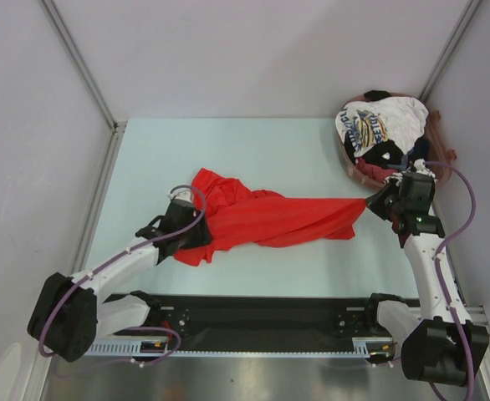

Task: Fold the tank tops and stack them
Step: Flatten the tank top out

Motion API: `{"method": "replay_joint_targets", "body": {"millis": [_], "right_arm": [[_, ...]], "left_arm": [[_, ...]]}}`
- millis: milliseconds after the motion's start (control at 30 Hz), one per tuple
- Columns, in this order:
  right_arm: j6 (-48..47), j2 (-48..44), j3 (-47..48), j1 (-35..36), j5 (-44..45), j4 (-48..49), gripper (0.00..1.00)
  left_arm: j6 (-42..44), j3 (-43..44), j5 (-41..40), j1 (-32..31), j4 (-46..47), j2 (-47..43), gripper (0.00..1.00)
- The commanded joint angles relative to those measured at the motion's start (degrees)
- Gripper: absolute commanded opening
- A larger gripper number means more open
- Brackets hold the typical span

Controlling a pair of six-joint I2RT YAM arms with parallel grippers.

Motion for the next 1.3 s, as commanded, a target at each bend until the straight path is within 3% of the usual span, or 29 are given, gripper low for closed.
{"method": "replay_joint_targets", "body": {"millis": [0, 100, 133, 267, 433, 567, 700, 867, 1033, 1267], "right_arm": [[0.08, -0.11, 0.03, -0.23, -0.86, 1.75, 0.0], [0.16, -0.29, -0.67, -0.23, -0.96, 2.19, 0.0], [0.08, -0.29, -0.76, -0.23, -0.87, 2.19, 0.0], [-0.63, -0.46, -0.67, -0.23, -0.17, 0.96, 0.0], [0.07, -5.37, -3.74, -0.31, 0.45, -0.36, 0.0], [-0.36, -6.61, -3.32, -0.4, 1.86, -2.64, 0.0], [0.25, -9.77, -2.7, -0.49, 2.65, -4.75, 0.0], [-0.45, -11.98, 1.25, -0.66, 4.23, -8.78, 0.0], [-1.24, -15.04, 5.48, -0.66, 5.72, -11.17, 0.0], [1.04, -12.25, 8.47, -0.75, 7.92, -8.38, 0.0]], "left_arm": [[-0.94, -1.05, 0.9, 0.17, 5.57, 2.51, 0.61], [-0.94, -1.23, 0.12, 0.09, 6.11, 4.8, 0.3], [-1.2, -1.14, -2.06, 0.17, 5.58, 4.37, 0.01], [-3.22, -1.14, -7.79, 0.17, 0.23, -5.27, 0.0], [-5.68, -0.36, -11.74, 0.35, -9.26, -24.26, 0.0], [-6.13, 6.65, -16.66, 1.83, -16.55, -33.67, 0.0], [-6.13, 12.38, -23.68, 6.31, -22.18, -35.88, 0.0], [-4.11, 20.45, -22.47, 13.43, -20.44, -35.63, 0.0], [-1.04, 25.75, -21.78, 14.06, -18.51, -34.13, 0.01], [0.64, 31.73, -20.2, 17.56, -16.32, -23.77, 0.0]]}}
